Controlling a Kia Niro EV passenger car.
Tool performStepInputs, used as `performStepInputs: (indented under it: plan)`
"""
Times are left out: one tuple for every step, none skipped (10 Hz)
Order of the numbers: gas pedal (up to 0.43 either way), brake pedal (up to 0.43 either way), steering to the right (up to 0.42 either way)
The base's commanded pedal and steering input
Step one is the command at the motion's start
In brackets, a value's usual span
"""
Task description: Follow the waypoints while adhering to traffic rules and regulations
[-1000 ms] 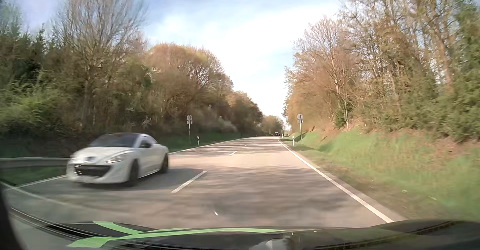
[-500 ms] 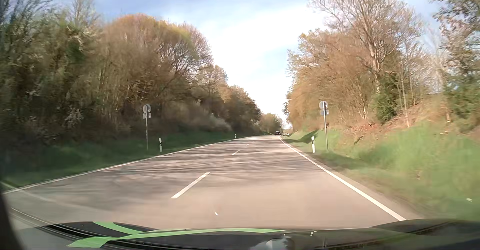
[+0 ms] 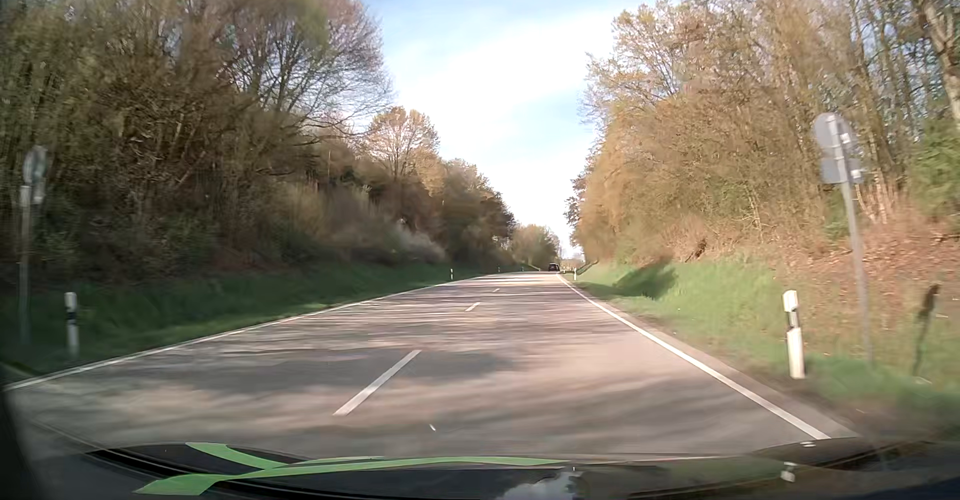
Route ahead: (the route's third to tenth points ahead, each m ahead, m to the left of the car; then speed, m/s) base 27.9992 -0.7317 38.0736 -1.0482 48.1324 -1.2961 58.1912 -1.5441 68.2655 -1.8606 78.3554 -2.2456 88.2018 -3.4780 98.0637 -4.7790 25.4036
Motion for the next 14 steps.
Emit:
performStepInputs:
  plan:
    - [0.268,0.000,0.006]
    - [0.268,0.000,0.007]
    - [0.268,0.000,0.007]
    - [0.268,0.000,0.007]
    - [0.268,0.000,0.007]
    - [0.268,0.000,0.007]
    - [0.268,0.000,0.007]
    - [0.260,0.000,0.007]
    - [0.260,0.000,0.007]
    - [0.260,0.000,0.006]
    - [0.260,0.000,0.006]
    - [0.248,0.000,0.006]
    - [0.220,0.000,0.005]
    - [0.209,0.000,0.005]
